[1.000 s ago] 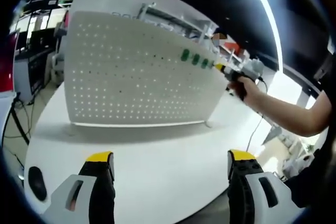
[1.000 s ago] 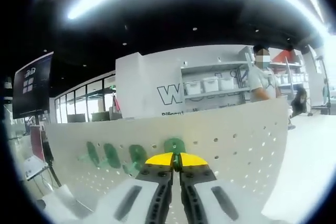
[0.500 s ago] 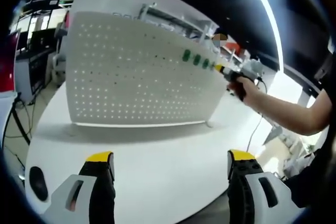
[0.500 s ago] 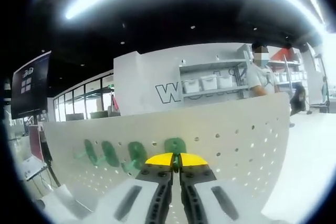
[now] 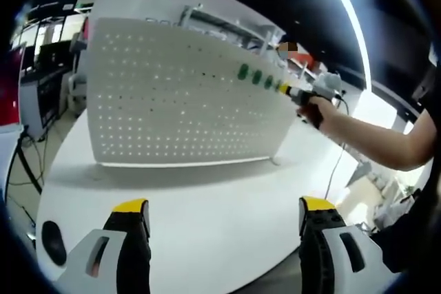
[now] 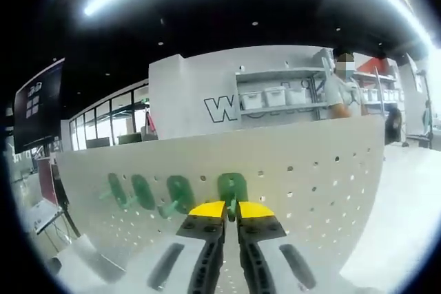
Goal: Insert the hook assembly into the mounting plate slot until the hook locks in place.
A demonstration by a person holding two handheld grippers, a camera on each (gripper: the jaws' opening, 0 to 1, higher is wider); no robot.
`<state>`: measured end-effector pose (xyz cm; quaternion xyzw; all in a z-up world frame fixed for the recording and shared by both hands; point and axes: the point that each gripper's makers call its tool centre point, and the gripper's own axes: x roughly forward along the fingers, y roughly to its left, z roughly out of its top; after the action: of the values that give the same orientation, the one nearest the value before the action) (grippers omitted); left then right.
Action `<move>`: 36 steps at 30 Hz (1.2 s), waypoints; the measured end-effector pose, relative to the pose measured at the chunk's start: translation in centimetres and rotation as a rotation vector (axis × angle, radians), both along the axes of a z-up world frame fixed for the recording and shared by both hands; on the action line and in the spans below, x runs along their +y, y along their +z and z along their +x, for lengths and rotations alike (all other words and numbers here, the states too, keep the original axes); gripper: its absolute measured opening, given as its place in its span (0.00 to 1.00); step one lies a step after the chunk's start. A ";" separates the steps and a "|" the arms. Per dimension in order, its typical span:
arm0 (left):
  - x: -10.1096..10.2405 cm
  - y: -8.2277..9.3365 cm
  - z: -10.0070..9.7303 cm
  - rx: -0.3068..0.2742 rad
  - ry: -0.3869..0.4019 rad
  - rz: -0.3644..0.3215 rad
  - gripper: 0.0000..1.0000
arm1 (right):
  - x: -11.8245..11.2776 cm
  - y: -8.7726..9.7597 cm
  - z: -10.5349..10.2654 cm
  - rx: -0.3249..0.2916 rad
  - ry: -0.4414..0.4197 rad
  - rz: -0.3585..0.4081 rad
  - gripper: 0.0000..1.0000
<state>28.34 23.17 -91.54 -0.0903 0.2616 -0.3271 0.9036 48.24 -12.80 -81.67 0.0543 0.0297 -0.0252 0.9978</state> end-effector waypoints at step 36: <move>-0.3 2.5 -1.0 -0.061 -0.027 0.013 0.94 | 2.3 -0.4 -13.0 0.062 0.105 -0.066 0.68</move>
<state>27.37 22.90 -88.99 -0.0707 0.2371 -0.3401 0.9073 35.19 -10.55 -82.12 0.0190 0.0626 0.0244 0.9976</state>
